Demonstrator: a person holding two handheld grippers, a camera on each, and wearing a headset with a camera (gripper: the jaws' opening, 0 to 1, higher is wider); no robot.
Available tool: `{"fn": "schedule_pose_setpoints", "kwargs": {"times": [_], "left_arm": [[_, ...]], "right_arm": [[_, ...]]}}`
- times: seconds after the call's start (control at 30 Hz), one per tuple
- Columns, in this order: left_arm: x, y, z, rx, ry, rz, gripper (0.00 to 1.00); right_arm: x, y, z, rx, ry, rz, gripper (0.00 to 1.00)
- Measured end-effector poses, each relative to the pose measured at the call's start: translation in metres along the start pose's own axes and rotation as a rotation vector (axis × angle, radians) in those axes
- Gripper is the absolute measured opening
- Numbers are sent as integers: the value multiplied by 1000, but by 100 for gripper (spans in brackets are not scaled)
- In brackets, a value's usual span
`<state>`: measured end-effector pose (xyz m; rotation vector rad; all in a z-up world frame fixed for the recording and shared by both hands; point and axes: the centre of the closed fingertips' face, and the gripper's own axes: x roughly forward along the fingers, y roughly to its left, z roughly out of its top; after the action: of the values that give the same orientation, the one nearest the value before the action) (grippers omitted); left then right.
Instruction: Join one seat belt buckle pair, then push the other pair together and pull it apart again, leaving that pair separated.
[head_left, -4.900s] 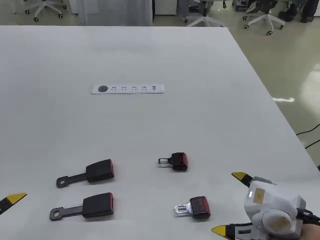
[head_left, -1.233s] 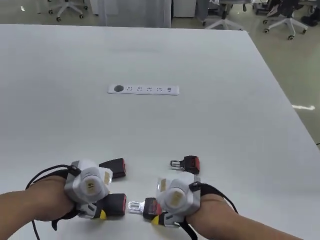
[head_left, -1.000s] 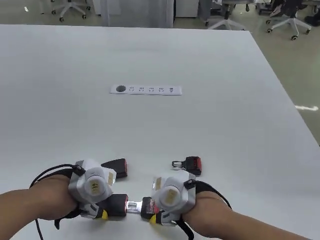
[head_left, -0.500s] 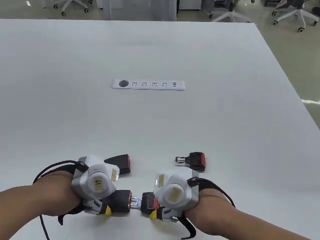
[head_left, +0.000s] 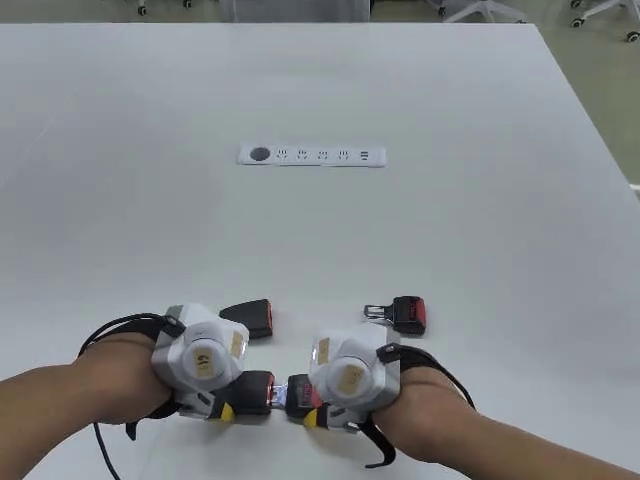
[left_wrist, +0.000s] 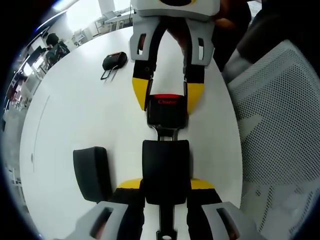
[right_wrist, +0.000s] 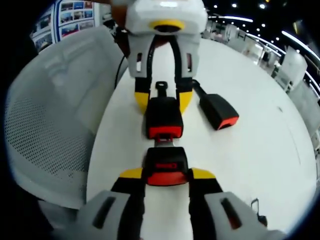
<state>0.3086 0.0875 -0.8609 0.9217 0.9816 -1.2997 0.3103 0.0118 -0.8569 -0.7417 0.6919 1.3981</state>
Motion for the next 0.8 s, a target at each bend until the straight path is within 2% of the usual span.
{"fn": "schedule_pose_setpoints", "kwargs": {"times": [0.17,0.37,0.57,0.8], "left_arm": [[0,1,0,3,-7,-4,32],[0,1,0,4,-17,-2,32],[0,0,-1,3,-11,0,32],[-1,0,0,-10,-19,7,32]], "right_arm": [[3,0,6,27,-61,2,31],[5,0,10,49,-105,-3,31],[6,0,11,73,-116,-8,30],[7,1,10,40,-118,-1,31]]}}
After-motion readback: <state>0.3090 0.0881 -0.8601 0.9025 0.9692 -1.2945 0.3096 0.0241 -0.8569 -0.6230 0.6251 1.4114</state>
